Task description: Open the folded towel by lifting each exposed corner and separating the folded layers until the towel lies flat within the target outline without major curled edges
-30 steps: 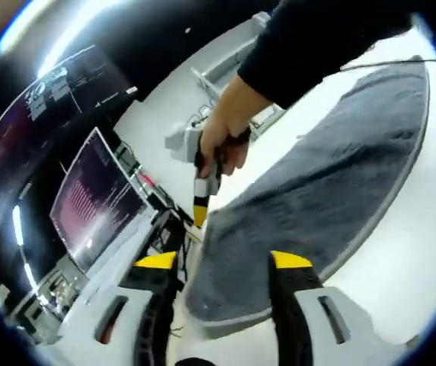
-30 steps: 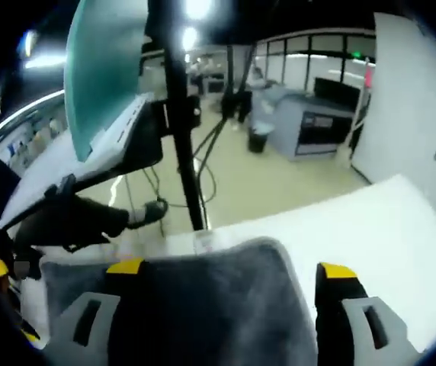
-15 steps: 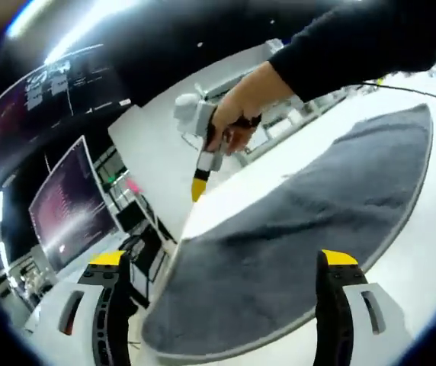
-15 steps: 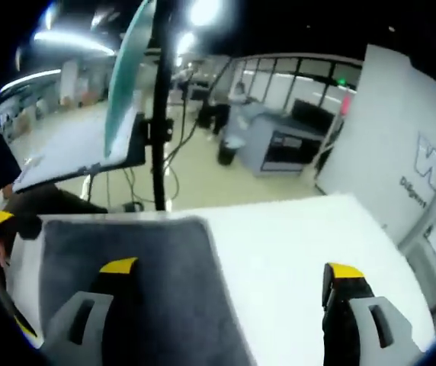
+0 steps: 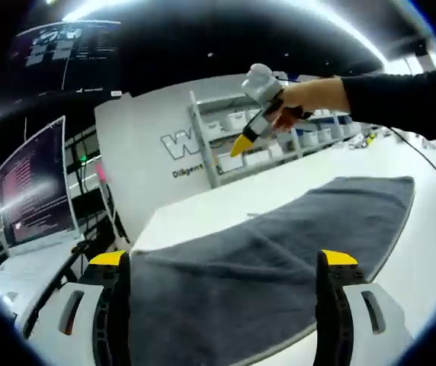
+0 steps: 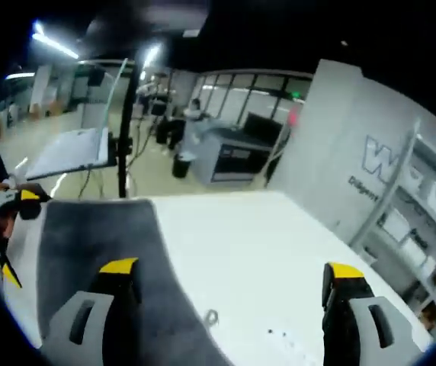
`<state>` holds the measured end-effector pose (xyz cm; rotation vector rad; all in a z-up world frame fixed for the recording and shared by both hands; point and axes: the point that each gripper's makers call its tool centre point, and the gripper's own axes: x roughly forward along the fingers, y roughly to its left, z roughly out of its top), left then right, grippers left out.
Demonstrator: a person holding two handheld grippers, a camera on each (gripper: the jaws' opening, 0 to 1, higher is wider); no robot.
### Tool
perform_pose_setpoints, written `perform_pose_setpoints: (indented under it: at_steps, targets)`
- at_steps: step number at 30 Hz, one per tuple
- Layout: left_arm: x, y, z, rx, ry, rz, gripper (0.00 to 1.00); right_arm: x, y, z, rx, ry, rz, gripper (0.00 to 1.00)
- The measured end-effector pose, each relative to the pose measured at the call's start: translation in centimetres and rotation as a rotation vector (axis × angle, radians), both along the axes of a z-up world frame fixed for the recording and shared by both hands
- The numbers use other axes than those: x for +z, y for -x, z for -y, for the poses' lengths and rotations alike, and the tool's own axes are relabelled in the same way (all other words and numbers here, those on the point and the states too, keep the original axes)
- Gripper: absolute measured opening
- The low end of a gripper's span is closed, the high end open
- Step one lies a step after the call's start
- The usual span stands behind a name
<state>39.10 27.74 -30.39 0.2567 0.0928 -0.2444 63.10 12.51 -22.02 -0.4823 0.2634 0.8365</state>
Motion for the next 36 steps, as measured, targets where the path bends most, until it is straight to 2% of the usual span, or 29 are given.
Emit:
perform_pose_setpoints:
  at_steps: [2, 3, 6, 7, 8, 10, 14, 18, 19, 23, 26, 28, 30, 33, 36]
  targets:
    - [0.2, -0.1, 0.7, -0.031, 0.033, -0.01, 1.0, 0.9, 0.4, 2.3, -0.023, -0.027, 0.041, 0.98]
    - [0.3, -0.2, 0.8, -0.039, 0.04, -0.015, 1.0, 1.0, 0.6, 2.5, -0.024, -0.031, 0.042, 0.97]
    - [0.7, -0.5, 1.3, -0.066, 0.056, -0.025, 1.0, 1.9, 2.3, 4.7, -0.018, -0.105, 0.024, 1.0]
    - [0.8, -0.6, 1.5, -0.076, 0.054, -0.025, 1.0, 2.4, 2.8, 5.5, -0.024, -0.133, 0.016, 1.0]
    - [0.7, -0.5, 2.1, -0.123, 0.014, -0.031, 0.98, 3.3, 3.5, 6.8, -0.02, -0.178, 0.036, 1.0]
    - [0.4, -0.5, 2.1, -0.108, -0.001, -0.043, 1.0, 4.8, 3.5, 9.4, -0.056, -0.277, 0.058, 1.0]
    - [0.0, -0.7, 1.0, -0.072, -0.022, -0.053, 1.0, 4.7, 4.3, 15.5, -0.138, -0.27, 0.12, 1.0]
    - [0.1, -0.6, 0.5, -0.053, 0.009, -0.042, 0.99, 3.9, 6.0, 20.7, -0.209, -0.258, 0.166, 1.0]
    - [0.1, -0.6, 0.5, -0.054, 0.018, -0.044, 0.99, 3.3, 6.8, 22.2, -0.232, -0.263, 0.166, 1.0]
    - [0.2, -0.7, 0.4, -0.051, 0.028, -0.044, 0.98, 1.8, 9.1, 26.2, -0.278, -0.288, 0.162, 1.0]
    - [0.2, -1.0, 0.1, -0.037, 0.023, -0.054, 0.96, 1.2, 10.5, 29.2, -0.33, -0.333, 0.165, 1.0]
    - [0.2, -1.0, -0.1, -0.032, 0.009, -0.057, 0.96, 0.8, 11.9, 30.6, -0.352, -0.364, 0.183, 0.99]
    - [0.2, -0.8, -0.3, -0.031, 0.008, -0.057, 0.96, -0.1, 12.8, 31.6, -0.364, -0.356, 0.177, 0.99]
    - [0.0, -0.6, -0.6, -0.032, 0.035, -0.059, 0.94, -2.2, 13.9, 34.0, -0.419, -0.306, 0.183, 0.99]
    - [-0.1, -0.7, -0.7, -0.022, 0.041, -0.062, 0.94, -3.5, 14.6, 35.8, -0.446, -0.309, 0.175, 0.99]
